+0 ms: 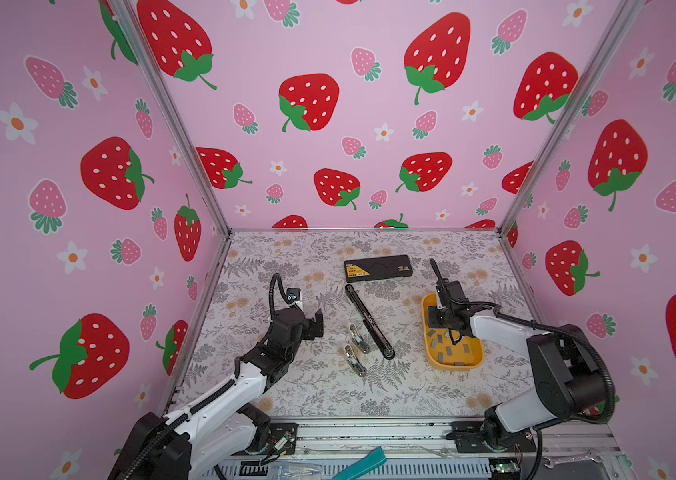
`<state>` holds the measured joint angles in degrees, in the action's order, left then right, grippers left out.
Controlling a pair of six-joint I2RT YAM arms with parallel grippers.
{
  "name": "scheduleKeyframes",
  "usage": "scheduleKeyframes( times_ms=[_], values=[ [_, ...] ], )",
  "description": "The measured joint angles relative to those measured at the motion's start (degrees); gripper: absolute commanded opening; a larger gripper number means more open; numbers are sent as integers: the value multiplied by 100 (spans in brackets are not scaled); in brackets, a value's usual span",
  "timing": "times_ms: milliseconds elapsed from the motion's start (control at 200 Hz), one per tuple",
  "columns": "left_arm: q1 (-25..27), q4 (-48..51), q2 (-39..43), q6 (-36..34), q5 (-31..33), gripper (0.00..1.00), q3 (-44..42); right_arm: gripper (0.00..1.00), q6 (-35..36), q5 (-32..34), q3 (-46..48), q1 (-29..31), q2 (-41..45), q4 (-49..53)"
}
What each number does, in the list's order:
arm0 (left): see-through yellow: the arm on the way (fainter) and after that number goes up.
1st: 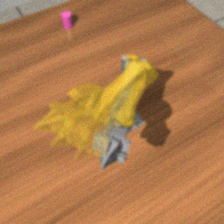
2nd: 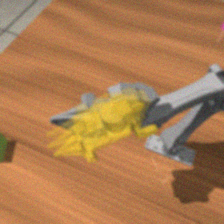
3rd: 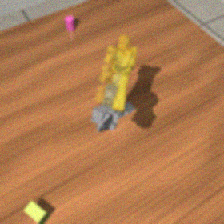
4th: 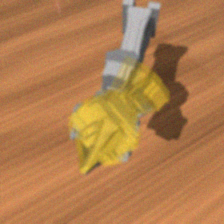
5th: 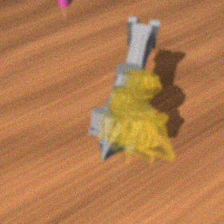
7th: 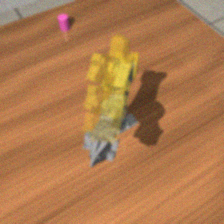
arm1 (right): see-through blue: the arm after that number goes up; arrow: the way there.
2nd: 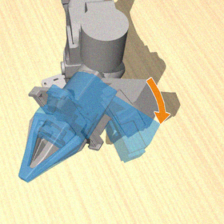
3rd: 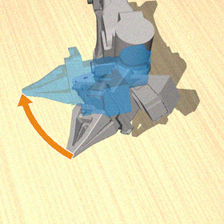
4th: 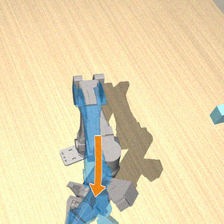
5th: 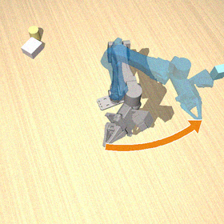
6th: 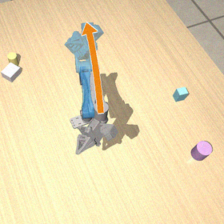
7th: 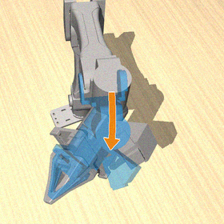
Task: Load the staples into the stapler
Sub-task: 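Lower the open right gripper toward a staple strip in the tray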
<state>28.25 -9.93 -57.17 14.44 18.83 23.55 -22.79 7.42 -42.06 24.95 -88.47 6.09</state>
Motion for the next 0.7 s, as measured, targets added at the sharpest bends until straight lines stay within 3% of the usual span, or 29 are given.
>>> scheduleKeyframes(
  times_ms=[315,700],
  values=[
    [0,13,-50,37,-2,99,33,21,15,111,-11,28,-192,-17],
    [0,44,-52,39,0,99,35,17,17,245,-74,81,-293,-83]
  ],
)
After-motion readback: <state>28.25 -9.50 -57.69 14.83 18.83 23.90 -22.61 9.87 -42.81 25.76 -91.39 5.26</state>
